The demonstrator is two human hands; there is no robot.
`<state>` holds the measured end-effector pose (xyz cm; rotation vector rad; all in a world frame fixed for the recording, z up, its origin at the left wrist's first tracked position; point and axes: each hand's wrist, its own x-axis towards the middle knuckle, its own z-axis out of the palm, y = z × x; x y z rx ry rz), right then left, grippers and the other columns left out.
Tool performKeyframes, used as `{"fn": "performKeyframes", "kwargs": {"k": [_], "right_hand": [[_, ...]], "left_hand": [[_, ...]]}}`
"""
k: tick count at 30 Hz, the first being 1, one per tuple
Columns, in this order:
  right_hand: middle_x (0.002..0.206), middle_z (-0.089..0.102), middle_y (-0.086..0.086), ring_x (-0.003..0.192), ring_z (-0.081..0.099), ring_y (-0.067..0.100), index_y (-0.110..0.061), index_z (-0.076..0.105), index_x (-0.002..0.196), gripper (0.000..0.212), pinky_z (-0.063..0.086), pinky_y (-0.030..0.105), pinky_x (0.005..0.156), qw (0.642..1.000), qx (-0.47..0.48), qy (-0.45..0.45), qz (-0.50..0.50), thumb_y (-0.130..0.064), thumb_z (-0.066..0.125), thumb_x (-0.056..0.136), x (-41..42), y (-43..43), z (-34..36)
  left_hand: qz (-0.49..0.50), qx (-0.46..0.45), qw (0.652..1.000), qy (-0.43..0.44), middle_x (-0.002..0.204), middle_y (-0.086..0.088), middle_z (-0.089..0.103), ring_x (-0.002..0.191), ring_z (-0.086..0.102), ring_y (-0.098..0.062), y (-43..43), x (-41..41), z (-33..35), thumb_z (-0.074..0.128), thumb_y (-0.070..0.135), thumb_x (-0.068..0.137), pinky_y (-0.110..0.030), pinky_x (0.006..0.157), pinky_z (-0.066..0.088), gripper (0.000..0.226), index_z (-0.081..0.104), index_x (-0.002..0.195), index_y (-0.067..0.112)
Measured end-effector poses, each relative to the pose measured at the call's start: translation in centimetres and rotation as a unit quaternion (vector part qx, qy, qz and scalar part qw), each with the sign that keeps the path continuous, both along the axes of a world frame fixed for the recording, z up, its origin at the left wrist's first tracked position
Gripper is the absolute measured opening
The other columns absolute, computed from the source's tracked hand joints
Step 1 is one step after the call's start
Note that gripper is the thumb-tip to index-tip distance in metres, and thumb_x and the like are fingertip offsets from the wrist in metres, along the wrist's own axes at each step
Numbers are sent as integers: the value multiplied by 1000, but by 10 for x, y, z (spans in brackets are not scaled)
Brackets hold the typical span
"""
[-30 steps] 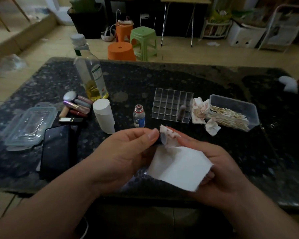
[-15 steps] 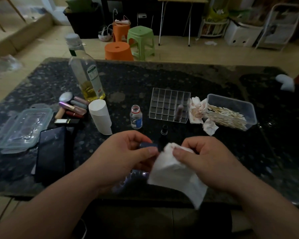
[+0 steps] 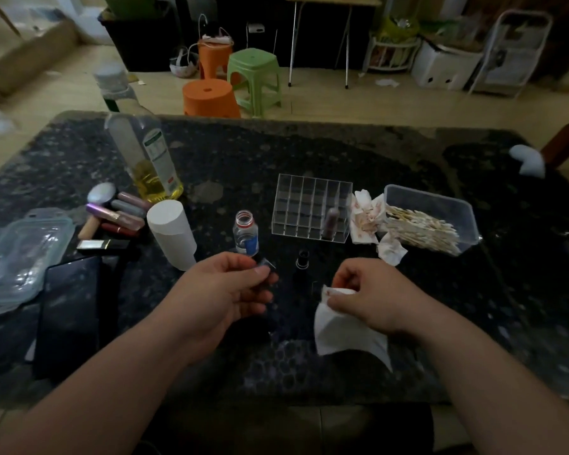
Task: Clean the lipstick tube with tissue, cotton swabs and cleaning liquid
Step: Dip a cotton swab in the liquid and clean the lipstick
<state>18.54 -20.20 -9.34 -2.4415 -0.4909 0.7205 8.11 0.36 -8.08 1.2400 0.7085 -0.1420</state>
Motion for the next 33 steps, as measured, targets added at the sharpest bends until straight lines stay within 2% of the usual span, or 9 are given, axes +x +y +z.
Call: {"fn": "performKeyframes", "kwargs": {"k": [4, 8, 12, 15, 18, 21, 24, 28, 33], "right_hand": [[90, 68, -6, 83, 64, 12, -27, 65, 90, 13, 55, 32, 74, 999, 22, -21, -18, -31, 75, 83, 7, 18, -18], [103, 65, -8, 97, 63, 12, -27, 65, 114, 36, 50, 26, 83, 996, 1, -42, -83, -35, 76, 82, 30, 9, -22], [96, 75, 1, 92, 67, 19, -19, 76, 97, 14, 49, 26, 80, 954, -16, -209, -214, -21, 69, 86, 84, -28, 11], [90, 75, 7, 86, 66, 24, -16, 77, 88, 14, 48, 28, 72, 936, -111, -261, -208, -19, 64, 87, 131, -51, 22], [91, 74, 7, 84, 65, 22, -20, 78, 85, 9, 52, 31, 74, 944, -182, -230, -149, -21, 69, 84, 166, -61, 14], [101, 73, 4, 91, 65, 20, -20, 78, 97, 15, 51, 29, 78, 951, -229, -193, -79, -26, 75, 83, 186, -64, 2], [104, 69, 2, 94, 64, 19, -21, 77, 104, 24, 52, 30, 82, 951, -262, -157, -41, -30, 77, 81, 196, -61, -7], [106, 69, 2, 94, 63, 20, -24, 80, 94, 13, 52, 30, 84, 949, -287, -132, -18, -24, 71, 84, 202, -54, -18], [94, 71, 6, 85, 66, 21, -18, 77, 81, 5, 52, 30, 73, 943, -298, -145, -38, -18, 72, 80, 202, -53, -18]], "left_hand": [[-9, 74, 997, -22, 92, -14, 78, 70, 72, -22, 4, 6, -6, 74, 4, 82, -32, 61, 54, 22, 60, 98, 8], [-25, 51, 996, -64, 96, -9, 78, 79, 74, -25, 4, 17, -5, 83, 11, 58, -38, 70, 53, 47, 72, 103, 16], [-38, 50, 994, -86, 98, -8, 78, 74, 75, -29, -4, 29, 4, 78, 0, 69, -40, 67, 54, 41, 72, 107, 16], [-36, 93, 991, -85, 95, -4, 79, 70, 76, -31, -5, 35, 2, 73, -1, 83, -38, 61, 54, 30, 71, 105, 19], [-48, 144, 984, -87, 90, -3, 79, 71, 76, -30, -4, 34, 0, 73, 1, 84, -38, 63, 55, 25, 70, 101, 20], [-54, 171, 980, -83, 85, -5, 78, 68, 75, -25, 0, 32, -4, 75, 2, 81, -33, 59, 54, 25, 69, 98, 19], [-77, 212, 972, -61, 84, -2, 79, 74, 75, -20, 7, 30, -8, 79, 13, 79, -38, 71, 57, 21, 71, 91, 27], [-134, 284, 949, -13, 82, 15, 77, 78, 73, -10, 13, 27, -13, 79, 30, 81, -40, 86, 56, 11, 72, 88, 35], [-166, 320, 933, -9, 87, 27, 74, 80, 71, 3, 15, 24, -7, 78, 32, 81, -28, 84, 54, 16, 69, 92, 40]]}}
